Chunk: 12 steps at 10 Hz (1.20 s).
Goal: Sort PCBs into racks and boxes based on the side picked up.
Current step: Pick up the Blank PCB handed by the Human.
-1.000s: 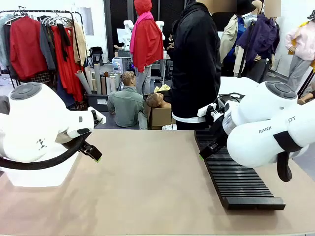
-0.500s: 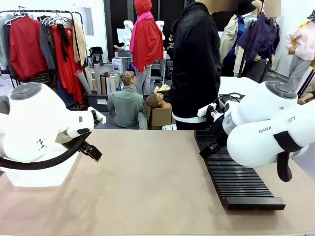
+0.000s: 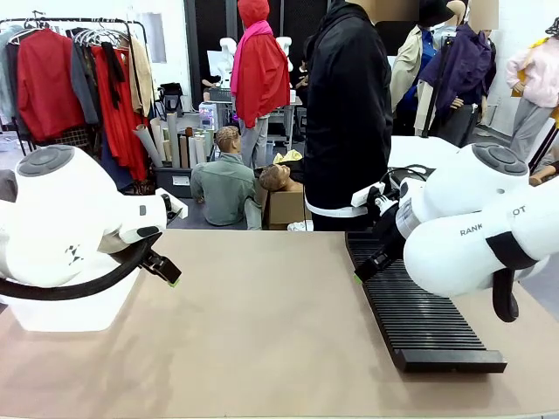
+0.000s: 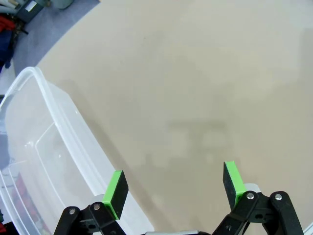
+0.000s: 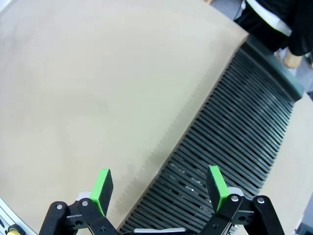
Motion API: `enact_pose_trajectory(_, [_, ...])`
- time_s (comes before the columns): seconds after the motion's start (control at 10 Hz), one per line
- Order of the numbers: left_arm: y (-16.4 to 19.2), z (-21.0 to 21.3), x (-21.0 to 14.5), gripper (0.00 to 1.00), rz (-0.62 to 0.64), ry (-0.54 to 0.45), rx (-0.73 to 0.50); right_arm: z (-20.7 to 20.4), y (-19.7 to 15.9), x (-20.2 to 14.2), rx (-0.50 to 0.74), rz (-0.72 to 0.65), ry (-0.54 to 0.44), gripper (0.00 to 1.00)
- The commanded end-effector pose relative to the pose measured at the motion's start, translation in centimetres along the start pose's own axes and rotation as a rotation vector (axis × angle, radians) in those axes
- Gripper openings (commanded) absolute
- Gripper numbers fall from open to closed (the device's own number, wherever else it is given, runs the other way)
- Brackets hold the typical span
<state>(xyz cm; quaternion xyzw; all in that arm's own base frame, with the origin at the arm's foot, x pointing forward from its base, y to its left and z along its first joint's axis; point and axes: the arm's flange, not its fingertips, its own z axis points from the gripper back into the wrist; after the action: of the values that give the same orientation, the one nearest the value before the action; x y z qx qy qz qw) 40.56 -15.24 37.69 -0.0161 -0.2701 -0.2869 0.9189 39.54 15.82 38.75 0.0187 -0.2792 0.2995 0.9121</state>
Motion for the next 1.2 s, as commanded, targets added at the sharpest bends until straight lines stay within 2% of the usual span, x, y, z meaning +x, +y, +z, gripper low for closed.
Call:
enact_pose_trajectory(0.0, [1.9, 2.1, 1.7, 1.00, 0.018, -0.004, -0.043, 2.5, -1.5, 1.1, -0.048, -0.032, -0.015, 1.00])
enact_pose_trajectory(0.3, [4.6, 5.4, 4.2, 1.00, 0.018, -0.001, -0.122, 5.4, -3.9, 3.5, 0.007, -0.022, -0.016, 1.00])
enact_pose_trajectory(0.6, [8.7, 8.3, 6.0, 1.00, 0.023, 0.003, -0.317, 8.0, -8.4, 6.3, 0.167, -0.093, 0.055, 1.00])
enact_pose_trajectory(1.0, [14.5, 11.7, 5.3, 1.00, 0.056, 0.009, -0.582, 10.5, -15.4, 5.8, 0.409, -0.267, 0.091, 1.00])
enact_pose_trajectory(1.1, [16.3, 12.9, 5.1, 1.00, 0.096, -0.020, -0.642, 11.8, -17.1, 5.2, 0.503, -0.287, 0.062, 1.00])
